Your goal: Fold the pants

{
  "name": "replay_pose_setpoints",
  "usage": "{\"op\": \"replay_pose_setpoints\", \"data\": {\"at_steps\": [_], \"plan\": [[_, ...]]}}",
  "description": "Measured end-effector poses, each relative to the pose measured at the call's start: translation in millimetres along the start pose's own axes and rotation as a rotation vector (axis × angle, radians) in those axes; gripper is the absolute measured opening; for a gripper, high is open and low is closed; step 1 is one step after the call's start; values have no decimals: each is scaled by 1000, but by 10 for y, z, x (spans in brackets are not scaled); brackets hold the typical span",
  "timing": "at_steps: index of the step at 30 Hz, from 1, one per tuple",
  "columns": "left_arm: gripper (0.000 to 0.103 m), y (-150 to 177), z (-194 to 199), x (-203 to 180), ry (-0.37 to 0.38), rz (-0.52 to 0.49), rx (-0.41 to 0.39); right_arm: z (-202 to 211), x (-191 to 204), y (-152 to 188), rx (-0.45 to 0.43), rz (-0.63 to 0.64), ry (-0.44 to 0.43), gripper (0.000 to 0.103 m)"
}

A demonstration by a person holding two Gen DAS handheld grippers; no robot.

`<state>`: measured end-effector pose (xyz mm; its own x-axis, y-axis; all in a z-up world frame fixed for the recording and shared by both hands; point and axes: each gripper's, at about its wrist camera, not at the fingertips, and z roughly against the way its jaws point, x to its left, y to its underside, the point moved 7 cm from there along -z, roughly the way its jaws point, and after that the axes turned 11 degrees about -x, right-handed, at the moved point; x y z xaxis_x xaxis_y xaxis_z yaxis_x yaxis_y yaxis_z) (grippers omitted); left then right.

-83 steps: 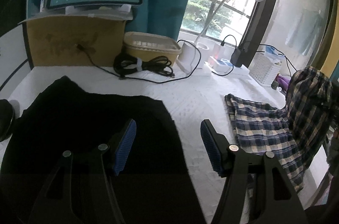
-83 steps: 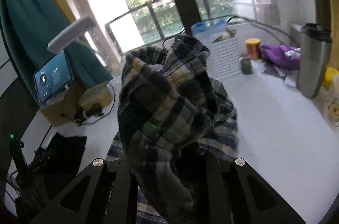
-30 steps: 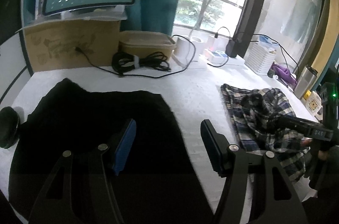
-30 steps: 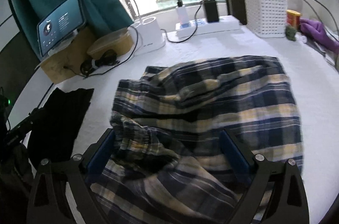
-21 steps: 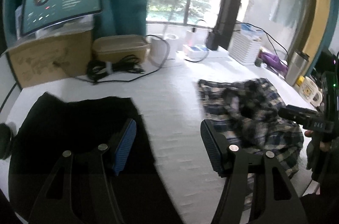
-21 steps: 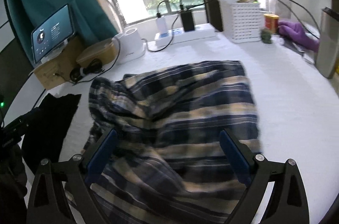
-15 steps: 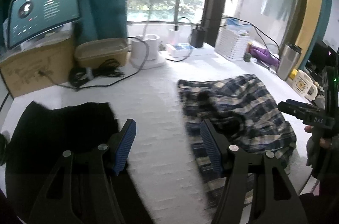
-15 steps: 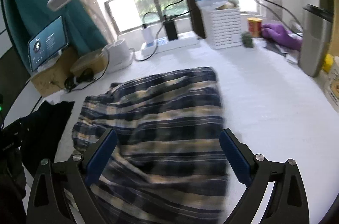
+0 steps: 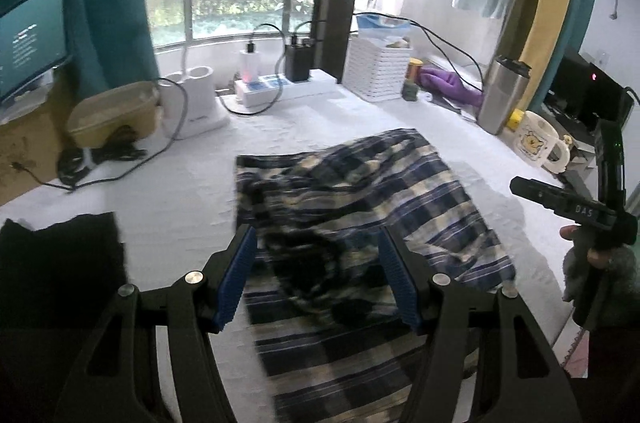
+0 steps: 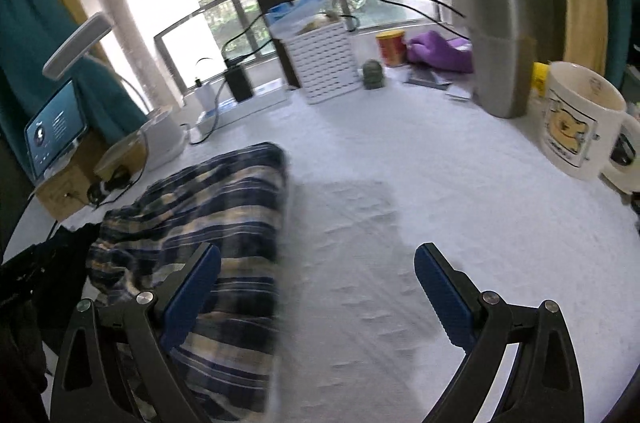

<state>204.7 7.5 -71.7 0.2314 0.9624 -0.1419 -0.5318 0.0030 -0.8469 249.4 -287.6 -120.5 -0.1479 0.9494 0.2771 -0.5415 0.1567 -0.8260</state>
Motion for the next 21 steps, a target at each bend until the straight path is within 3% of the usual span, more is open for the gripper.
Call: {"op": "replay_pose_setpoints", "data": {"at_steps": [14,21], "plan": [[63,208,-315,73,-33,99,92,-71,-403,8,10,-37,27,98],[63,418,-473,135,7,214,165,-169,-423,66,35,-45,31,98]]}}
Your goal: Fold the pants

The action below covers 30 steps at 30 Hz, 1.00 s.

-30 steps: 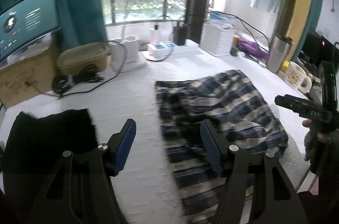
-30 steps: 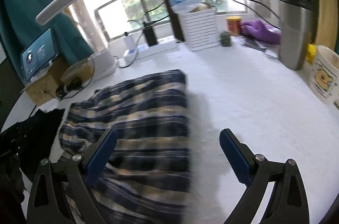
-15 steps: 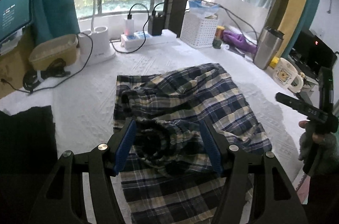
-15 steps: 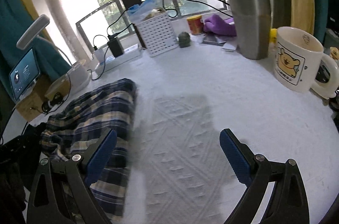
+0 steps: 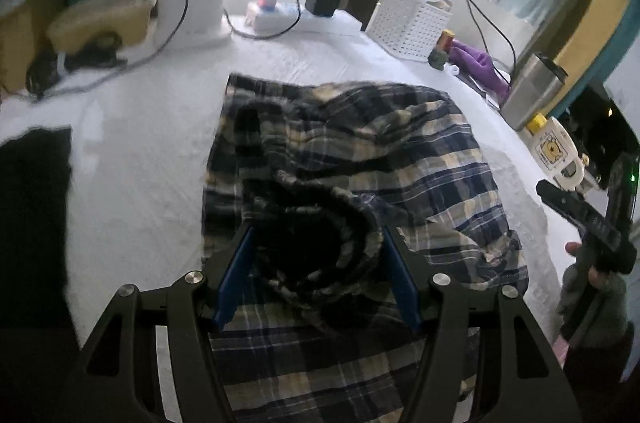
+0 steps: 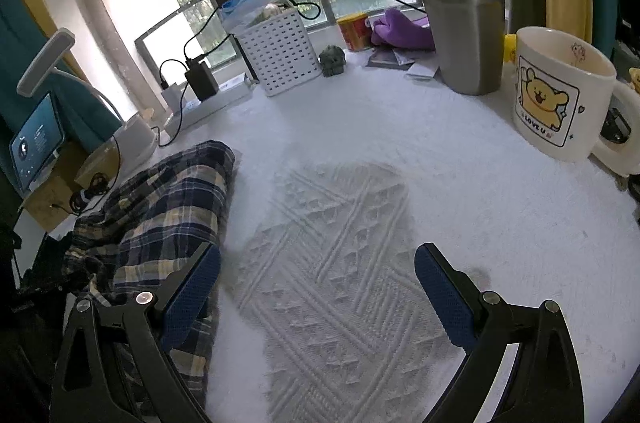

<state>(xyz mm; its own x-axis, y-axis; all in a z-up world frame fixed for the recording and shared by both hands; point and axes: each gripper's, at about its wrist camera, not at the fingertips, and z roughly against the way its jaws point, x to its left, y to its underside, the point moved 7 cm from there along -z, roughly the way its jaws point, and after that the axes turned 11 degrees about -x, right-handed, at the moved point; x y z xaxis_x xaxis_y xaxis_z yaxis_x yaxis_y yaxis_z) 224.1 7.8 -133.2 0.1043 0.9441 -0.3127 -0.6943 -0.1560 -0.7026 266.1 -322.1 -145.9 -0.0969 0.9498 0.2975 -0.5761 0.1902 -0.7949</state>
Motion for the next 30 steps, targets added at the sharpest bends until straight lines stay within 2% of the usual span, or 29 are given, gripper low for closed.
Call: {"op": "replay_pose_setpoints", "data": {"at_steps": [2,3,5,6,8,12,14,17,20,23,25,26,27,29,30], "plan": [[62,22,-32,17,3,-1,1,-15,12,4,3,-1,0,98],[53,32,-49,19,-1,-7,2,-25,17,8,6,0,0,98],[43,45,-53,-5,3,-29,7,-37,22,16,10,0,2,98],[32,41,-43,-5,2,-40,0,-43,25,22,12,0,3,98],[21,27,-17,-14,2,-59,-9,-49,29,25,15,-1,5,98],[11,-72,158,-19,42,-21,-30,-57,70,20,18,1,4,98],[11,-173,307,-62,63,-24,-71,-60,114,7,18,8,-1,98],[11,-271,406,-41,17,-82,-119,-82,196,0,18,17,-13,98],[11,-199,273,112,-29,-69,-88,-123,302,30,30,27,-30,98],[12,0,87,219,-44,-73,11,-147,383,60,41,43,-42,98],[14,28,107,230,-39,-82,13,-161,403,70,46,46,-43,98],[21,19,134,227,-39,-89,12,-177,400,74,48,45,-42,98],[34,-13,181,241,-49,-100,2,-186,401,76,49,43,-41,98],[55,-80,253,288,-71,-104,-23,-211,415,78,53,41,-41,98],[59,-126,292,319,-74,-98,-37,-228,423,77,55,42,-43,98]]}}
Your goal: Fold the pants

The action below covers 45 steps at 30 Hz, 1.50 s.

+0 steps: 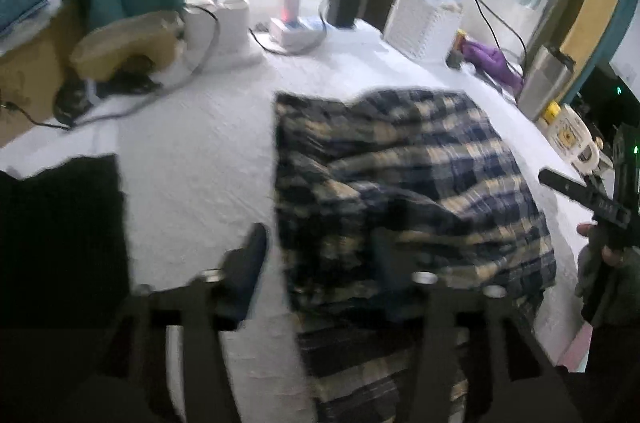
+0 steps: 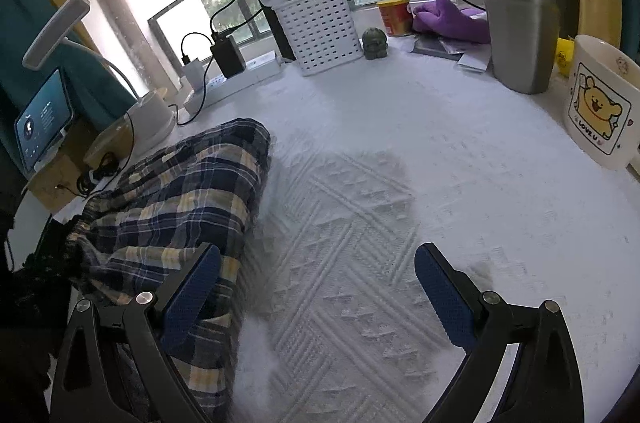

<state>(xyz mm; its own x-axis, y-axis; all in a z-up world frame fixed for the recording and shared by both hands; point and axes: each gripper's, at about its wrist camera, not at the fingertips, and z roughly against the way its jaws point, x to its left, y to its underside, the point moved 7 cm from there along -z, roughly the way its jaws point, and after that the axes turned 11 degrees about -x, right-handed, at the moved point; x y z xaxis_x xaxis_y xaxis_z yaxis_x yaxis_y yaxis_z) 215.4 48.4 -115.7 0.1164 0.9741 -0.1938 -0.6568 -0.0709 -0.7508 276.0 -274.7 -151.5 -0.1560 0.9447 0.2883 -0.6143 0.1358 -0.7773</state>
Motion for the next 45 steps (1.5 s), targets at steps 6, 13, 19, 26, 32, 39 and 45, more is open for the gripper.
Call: {"op": "replay_pose_setpoints", "data": {"at_steps": [6,13,19,26,32,39,45], "plan": [[66,-213,16,68,7,-4,-29,-49,23,-32,7,11,-5,98],[66,-452,185,25,36,-5,-84,-82,-42,-135,3,-6,-5,98],[66,-409,10,111,2,-22,-58,-168,12,-234,-6,17,-26,98],[66,-443,-381,78,-2,-81,-33,-298,271,-325,4,124,-80,63],[66,-480,-558,55,41,-112,-33,-439,506,-435,0,189,-126,58],[44,-493,-638,12,100,-121,-45,-689,826,-525,21,295,-168,54],[32,-511,-646,-59,119,-147,-50,-924,1035,-421,86,457,-168,54]]}}
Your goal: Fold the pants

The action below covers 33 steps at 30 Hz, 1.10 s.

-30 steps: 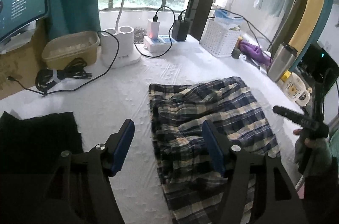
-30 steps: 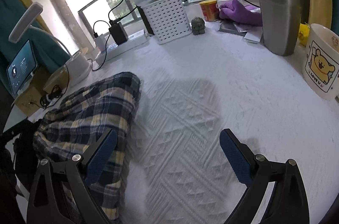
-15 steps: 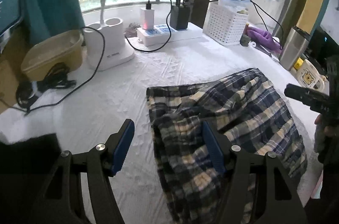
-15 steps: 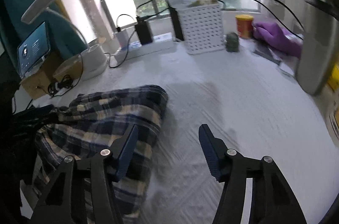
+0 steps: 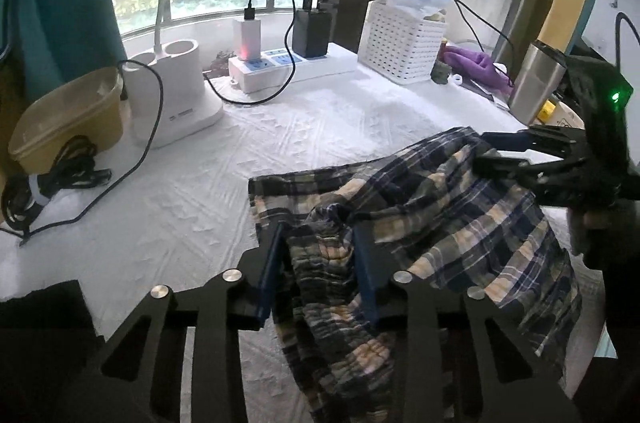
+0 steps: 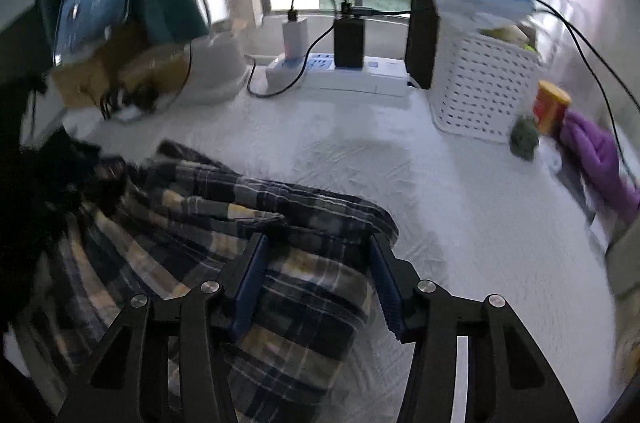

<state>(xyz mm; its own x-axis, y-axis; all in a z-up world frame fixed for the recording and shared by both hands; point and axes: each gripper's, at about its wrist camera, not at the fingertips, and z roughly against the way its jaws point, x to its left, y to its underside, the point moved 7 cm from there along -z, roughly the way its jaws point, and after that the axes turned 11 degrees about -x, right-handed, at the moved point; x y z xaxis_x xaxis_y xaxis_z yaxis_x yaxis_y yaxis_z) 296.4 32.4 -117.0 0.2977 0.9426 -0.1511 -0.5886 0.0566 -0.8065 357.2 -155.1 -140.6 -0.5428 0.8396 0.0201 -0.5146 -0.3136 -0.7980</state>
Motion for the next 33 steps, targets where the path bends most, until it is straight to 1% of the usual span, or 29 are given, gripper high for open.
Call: {"op": "replay_pose_setpoints", "data": {"at_steps": [1,2,3,4,6,8,12,15,17,20,23,26,28,29,30,31,32,33], "plan": [[31,-7,0,-1,3,0,-3,-21,-4,5,1,-2,-2,54],[30,-13,0,2,5,2,-6,-43,-23,11,-1,-8,-1,52],[29,-21,-3,10,8,8,-10,-72,-60,25,-6,-18,2,34],[29,-28,-6,14,14,15,-14,-103,-91,43,-2,-29,3,29],[28,-60,-20,1,24,31,-19,-117,-131,52,-12,-69,-25,18],[28,-104,-21,-31,23,31,-31,-89,-137,28,-19,-67,-26,14],[28,-213,-33,-105,38,43,-63,-65,-245,20,-29,-114,-21,13],[28,-234,-143,-77,22,55,-51,-126,-326,40,-25,-165,-25,13],[28,-228,-204,-48,11,64,-43,-158,-345,39,-24,-174,-20,13],[29,-185,-299,24,-24,56,-20,-252,-349,30,-16,-188,-20,13],[33,-154,-340,58,-88,-6,-13,-324,-351,24,-20,-193,-24,14],[35,-147,-342,100,-102,14,-3,-326,-382,4,-25,-202,-26,18],[35,-173,-286,104,-97,34,-7,-278,-414,-24,-35,-214,-19,23],[36,-200,-238,100,-86,46,-15,-225,-436,-49,-51,-218,-11,30],[38,-231,-173,95,-77,55,-26,-157,-472,-74,-66,-221,10,42],[41,-258,-110,104,-81,62,-39,-85,-518,-95,-80,-227,30,50],[49,-280,-68,121,-87,68,-46,-23,-558,-109,-91,-235,42,64],[60,-300,2,144,-93,79,-60,35,-591,-117,-101,-242,51,67]]}}
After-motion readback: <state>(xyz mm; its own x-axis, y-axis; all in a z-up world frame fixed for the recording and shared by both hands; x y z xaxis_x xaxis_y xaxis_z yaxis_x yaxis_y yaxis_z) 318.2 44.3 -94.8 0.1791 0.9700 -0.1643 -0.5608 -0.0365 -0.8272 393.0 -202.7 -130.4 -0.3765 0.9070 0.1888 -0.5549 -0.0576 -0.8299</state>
